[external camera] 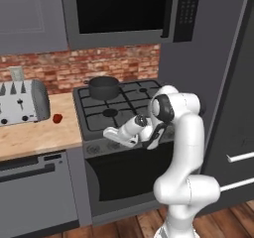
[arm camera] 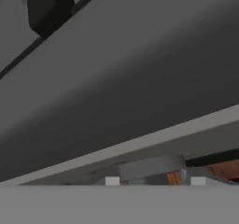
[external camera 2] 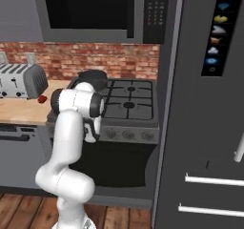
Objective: Turn on the burner for the pot on the stove. Wait thirty seconds for the pot to heat up. Then add the bell pepper to the pot.
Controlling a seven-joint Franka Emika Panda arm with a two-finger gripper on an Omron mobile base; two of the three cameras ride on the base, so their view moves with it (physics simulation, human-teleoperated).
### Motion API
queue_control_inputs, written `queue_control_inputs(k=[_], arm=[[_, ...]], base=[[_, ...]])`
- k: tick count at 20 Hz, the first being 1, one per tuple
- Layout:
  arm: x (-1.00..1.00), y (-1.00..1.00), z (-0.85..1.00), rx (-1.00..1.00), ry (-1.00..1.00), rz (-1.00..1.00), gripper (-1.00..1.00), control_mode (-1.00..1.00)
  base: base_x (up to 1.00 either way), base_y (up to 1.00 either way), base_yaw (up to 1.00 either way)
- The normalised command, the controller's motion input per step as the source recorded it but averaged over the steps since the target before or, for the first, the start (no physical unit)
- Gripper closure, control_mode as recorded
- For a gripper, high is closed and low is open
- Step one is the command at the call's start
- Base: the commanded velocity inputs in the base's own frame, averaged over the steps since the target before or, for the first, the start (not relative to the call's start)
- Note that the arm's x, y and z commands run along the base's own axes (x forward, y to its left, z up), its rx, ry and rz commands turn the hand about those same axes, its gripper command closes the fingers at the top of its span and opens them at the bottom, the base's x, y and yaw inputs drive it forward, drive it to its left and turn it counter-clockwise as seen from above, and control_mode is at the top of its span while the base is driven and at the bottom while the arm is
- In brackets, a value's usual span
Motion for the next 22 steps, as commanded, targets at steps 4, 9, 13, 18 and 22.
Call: queue_control_inputs(k=[4, 9, 13, 18, 22], arm=[[-0.46, 1.0, 0.6, 0.03, 0.0, 0.17, 1.0, -1.0], [-0.36, 1.0, 0.65, 0.06, 0.0, 0.17, 1.0, -1.0], [-0.29, 1.0, 0.42, 0.16, 0.03, 0.18, 1.0, -1.0], [-0.25, 1.0, 0.05, 0.33, 0.09, 0.19, 1.0, -1.0], [-0.45, 0.73, 0.77, 0.29, -0.02, 0.17, 1.0, -1.0]], base=[[0.0, 0.0, 0.0], [0.0, 0.0, 0.0], [0.0, 0.0, 0.0], [0.0, 0.0, 0.0], [0.0, 0.0, 0.0]])
